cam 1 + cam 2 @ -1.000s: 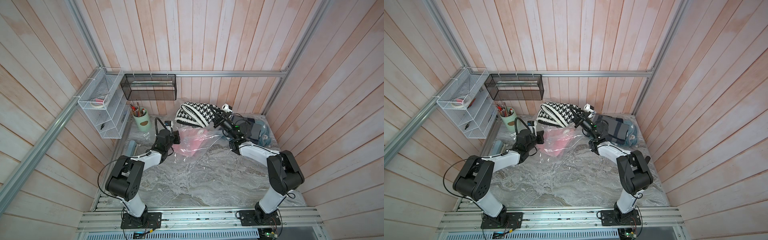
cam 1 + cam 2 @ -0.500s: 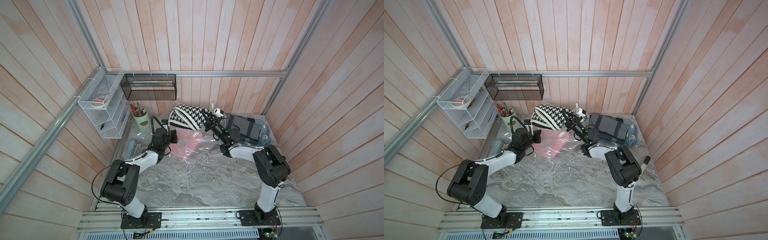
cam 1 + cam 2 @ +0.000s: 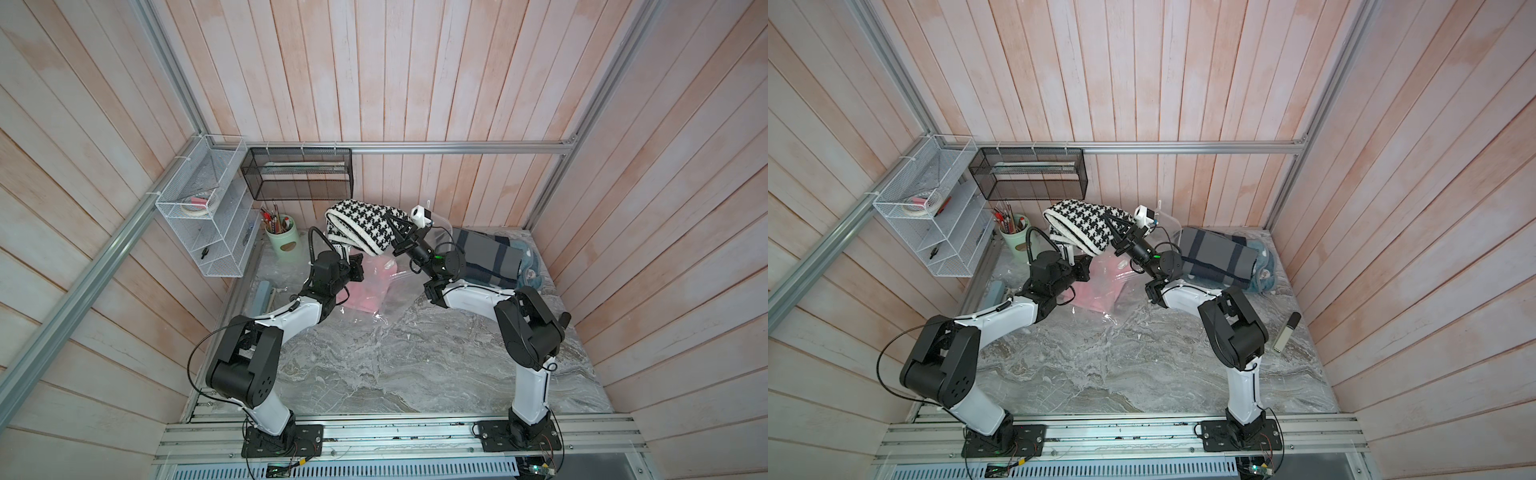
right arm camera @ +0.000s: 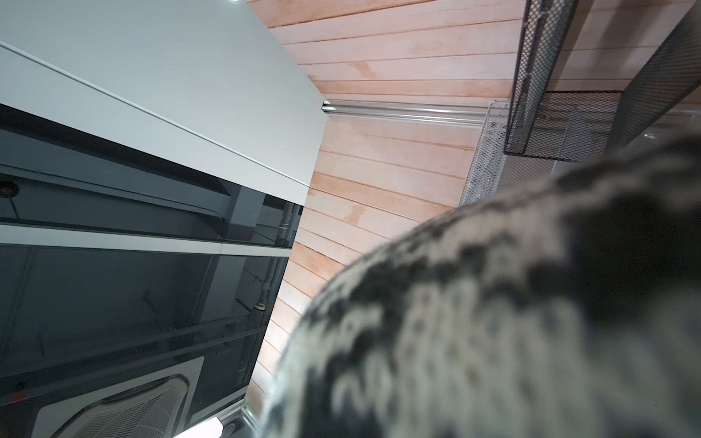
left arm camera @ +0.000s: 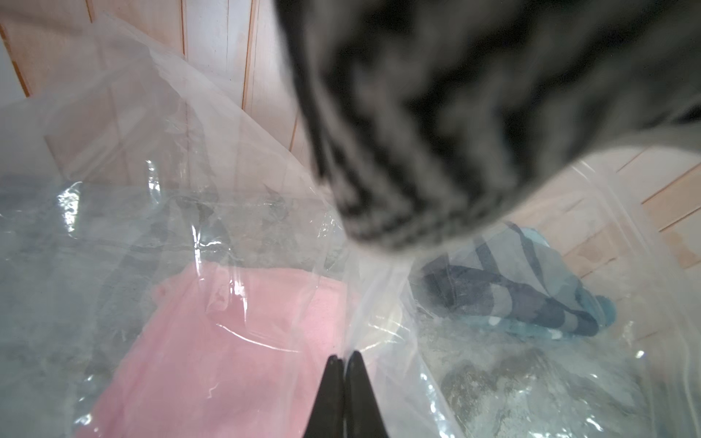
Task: Take the blanket out of the vacuum bag
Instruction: Take out the blanket from the vacuum bag, then place the blanket at the center of the board.
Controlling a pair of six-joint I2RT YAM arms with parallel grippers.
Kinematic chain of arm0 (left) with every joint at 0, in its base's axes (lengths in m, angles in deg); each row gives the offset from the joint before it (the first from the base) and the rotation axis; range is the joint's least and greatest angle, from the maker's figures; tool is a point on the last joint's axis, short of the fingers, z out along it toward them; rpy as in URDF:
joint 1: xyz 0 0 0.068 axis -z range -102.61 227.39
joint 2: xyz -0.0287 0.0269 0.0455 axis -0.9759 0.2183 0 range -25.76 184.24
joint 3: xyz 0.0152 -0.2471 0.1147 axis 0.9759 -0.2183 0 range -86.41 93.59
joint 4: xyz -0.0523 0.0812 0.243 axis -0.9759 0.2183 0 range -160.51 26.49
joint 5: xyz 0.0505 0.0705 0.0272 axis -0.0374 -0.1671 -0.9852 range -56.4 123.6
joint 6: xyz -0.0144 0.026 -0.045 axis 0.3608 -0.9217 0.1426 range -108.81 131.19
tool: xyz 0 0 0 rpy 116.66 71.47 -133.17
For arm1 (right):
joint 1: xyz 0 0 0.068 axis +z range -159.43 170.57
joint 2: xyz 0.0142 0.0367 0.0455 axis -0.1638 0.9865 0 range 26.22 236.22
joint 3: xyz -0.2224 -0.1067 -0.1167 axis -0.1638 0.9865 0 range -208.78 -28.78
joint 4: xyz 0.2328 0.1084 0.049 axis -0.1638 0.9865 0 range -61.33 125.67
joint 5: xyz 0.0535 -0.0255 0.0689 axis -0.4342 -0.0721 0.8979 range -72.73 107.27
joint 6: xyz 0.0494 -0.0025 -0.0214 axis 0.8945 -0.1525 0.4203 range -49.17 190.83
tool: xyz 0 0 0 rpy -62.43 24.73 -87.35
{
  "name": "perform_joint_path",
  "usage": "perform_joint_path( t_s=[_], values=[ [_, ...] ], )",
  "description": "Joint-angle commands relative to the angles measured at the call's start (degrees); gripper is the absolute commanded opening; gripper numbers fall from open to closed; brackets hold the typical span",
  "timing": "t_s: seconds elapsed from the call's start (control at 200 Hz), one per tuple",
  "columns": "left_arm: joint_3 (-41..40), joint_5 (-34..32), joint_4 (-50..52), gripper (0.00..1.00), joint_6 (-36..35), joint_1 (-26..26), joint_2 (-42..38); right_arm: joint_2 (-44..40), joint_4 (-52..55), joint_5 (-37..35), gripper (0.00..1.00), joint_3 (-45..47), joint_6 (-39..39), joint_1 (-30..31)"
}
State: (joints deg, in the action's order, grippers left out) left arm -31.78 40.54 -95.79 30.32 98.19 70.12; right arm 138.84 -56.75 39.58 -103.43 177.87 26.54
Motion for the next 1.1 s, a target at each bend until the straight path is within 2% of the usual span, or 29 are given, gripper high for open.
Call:
perform_joint_path(
  t_s=[0.0,0.185,0.35,0.47,0.555,0.66,0.815,0.935,1.095],
  values=[
    [1.8,-3.8,0.7,0.0,0.0,1.2,2.9,-2.1,-1.5,-0.7,0.0,-3.9,-1.2,-0.2],
    [1.0,-11.6,5.5,0.0,-0.4,1.7,4.7,-7.1,-0.8,0.7,0.0,-3.5,-1.2,-3.6],
    [-1.5,-16.2,8.2,0.0,-1.3,1.8,2.6,-17.6,3.4,4.7,0.0,7.0,-4.4,-10.4],
    [-3.2,-16.2,8.8,0.0,-1.4,1.7,0.7,-27.7,9.9,9.3,0.0,15.8,-9.1,-17.5],
    [-4.6,-15.2,8.1,0.0,-0.9,1.7,-0.5,-35.4,20.3,13.1,0.0,19.5,-16.5,-23.1],
    [-6.0,-13.7,7.6,0.0,-0.2,1.6,-1.6,-44.2,39.7,15.7,0.0,19.7,-31.1,-29.0],
    [-7.5,-10.1,6.4,0.0,-0.1,1.7,-2.7,-52.9,67.5,11.8,0.0,16.4,-51.3,-33.5],
    [-8.1,-9.8,6.4,0.0,-0.1,1.6,-3.3,-56.4,76.9,7.0,0.0,18.4,-58.8,-34.8],
    [-8.1,-10.4,6.8,0.0,-0.6,1.3,-4.0,-60.3,76.2,2.0,0.0,30.5,-59.8,-35.0]
  ],
)
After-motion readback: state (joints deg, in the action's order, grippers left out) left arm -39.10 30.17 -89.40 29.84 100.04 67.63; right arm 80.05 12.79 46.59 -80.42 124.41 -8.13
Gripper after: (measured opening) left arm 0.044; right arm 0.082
